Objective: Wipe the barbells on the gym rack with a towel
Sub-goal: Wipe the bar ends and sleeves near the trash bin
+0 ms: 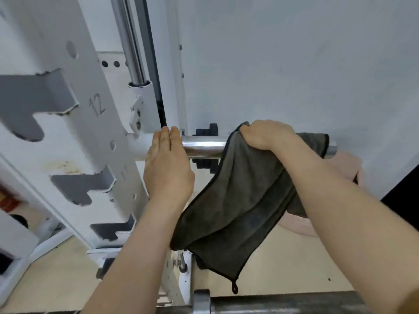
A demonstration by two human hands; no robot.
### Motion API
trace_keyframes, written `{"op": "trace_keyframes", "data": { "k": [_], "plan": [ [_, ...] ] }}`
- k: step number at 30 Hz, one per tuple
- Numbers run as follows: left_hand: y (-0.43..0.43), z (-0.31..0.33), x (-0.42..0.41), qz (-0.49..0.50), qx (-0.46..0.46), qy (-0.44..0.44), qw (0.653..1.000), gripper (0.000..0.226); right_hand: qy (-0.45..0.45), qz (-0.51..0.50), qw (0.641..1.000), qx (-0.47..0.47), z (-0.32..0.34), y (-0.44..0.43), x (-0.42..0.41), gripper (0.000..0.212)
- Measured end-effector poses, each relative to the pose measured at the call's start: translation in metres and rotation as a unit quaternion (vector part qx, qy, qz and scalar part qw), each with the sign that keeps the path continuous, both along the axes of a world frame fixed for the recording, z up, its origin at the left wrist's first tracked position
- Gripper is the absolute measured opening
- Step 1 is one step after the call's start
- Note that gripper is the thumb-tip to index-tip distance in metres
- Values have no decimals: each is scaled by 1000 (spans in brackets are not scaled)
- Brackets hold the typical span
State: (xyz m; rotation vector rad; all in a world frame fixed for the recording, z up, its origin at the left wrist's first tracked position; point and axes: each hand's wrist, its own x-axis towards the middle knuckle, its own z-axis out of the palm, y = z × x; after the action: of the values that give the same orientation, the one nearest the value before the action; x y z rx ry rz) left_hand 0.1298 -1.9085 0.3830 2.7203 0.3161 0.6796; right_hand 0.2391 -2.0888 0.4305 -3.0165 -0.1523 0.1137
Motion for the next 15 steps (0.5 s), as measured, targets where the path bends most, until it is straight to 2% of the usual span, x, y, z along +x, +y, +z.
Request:
{"op": "trace_keyframes", "data": {
  "k": [3, 5, 8, 12, 15],
  "plan": [
    [4, -3, -6, -31, 17, 9, 999, 80, 52, 86, 994, 49, -1, 65, 3, 57],
    [7, -11, -9, -42, 41, 15, 998, 77, -3, 105, 990, 93, -4, 104, -6, 52],
    [11, -17, -12, -50, 92, 27, 994, 77, -146, 84, 976, 138, -11, 120, -19, 47],
    [3, -12, -28, -49, 89, 54, 993, 84, -266, 122, 954, 69, -32, 49, -28, 51],
    [-2, -5, -31, -32, 93, 49, 994, 80, -314, 65, 947, 12, -37, -40, -25, 52]
  ]
}}
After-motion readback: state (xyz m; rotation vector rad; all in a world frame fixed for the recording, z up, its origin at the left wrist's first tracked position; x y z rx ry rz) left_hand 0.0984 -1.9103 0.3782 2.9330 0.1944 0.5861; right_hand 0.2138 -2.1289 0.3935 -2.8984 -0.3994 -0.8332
